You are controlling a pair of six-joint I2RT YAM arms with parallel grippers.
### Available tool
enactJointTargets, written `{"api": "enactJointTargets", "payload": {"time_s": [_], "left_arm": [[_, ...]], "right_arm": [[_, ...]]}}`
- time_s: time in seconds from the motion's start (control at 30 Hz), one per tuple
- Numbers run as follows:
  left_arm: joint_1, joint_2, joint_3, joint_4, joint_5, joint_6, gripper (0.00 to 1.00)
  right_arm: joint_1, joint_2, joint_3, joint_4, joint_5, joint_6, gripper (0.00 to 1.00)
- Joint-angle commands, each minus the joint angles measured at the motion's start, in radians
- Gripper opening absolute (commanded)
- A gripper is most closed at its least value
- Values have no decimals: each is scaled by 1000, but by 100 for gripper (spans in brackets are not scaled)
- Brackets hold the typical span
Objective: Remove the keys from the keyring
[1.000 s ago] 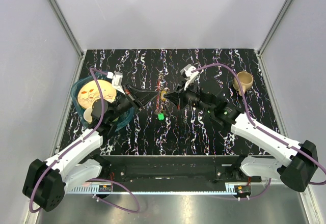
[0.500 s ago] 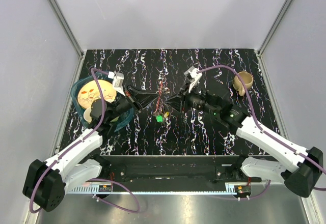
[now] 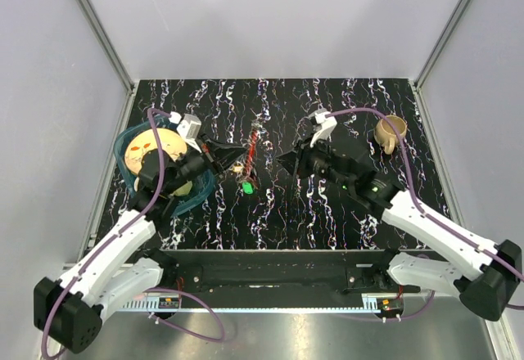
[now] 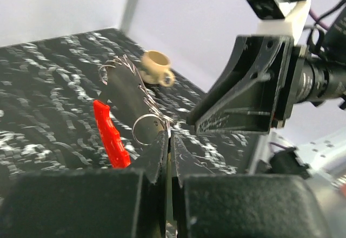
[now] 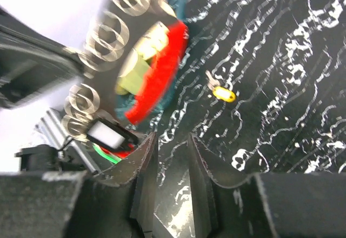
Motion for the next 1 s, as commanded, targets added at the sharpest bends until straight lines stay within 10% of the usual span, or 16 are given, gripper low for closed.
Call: {"api": "enactJointTargets", "payload": {"time_s": [0.0, 0.37, 0.97], "left_arm": [[35, -76, 118, -269, -199, 217, 0], [39, -194, 125, -495, -584, 339, 0], [38, -355, 42, -471, -674, 397, 0]], "right_arm": [[-3, 66, -9, 18, 112, 40, 36], [-45, 540, 171, 251, -18, 36, 50], [-46, 1083, 529, 293, -167, -55, 48]]}}
